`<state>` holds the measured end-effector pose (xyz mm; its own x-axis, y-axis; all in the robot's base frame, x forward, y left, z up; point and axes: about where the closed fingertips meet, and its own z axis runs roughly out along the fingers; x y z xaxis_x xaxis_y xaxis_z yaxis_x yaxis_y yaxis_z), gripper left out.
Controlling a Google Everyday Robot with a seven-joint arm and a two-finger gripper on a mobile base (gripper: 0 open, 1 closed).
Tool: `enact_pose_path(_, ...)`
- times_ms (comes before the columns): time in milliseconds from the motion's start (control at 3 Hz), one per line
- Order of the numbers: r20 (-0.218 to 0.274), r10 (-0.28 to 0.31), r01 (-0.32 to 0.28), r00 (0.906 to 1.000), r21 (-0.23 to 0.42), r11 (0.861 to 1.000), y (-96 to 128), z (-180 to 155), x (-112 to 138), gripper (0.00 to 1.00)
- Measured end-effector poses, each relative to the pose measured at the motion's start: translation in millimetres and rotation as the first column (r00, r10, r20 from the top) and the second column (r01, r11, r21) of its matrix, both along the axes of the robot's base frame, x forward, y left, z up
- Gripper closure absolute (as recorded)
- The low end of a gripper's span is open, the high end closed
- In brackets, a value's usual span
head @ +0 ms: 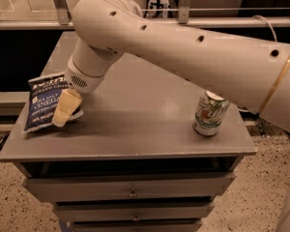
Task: Move blue chip bag near 7up can
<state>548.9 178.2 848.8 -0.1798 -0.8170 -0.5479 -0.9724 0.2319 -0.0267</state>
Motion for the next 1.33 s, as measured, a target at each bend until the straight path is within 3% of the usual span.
enact_pose_path(1000, 0.020, -0.056, 0.056, 0.9983, -0.025, 0.998, -19.5, 2.4, 12.3, 0.85)
enact_pose_path(1333, 0.052, -0.075, 0.078, 0.9958, -0.050, 0.996, -36.9, 14.1, 24.3, 1.00)
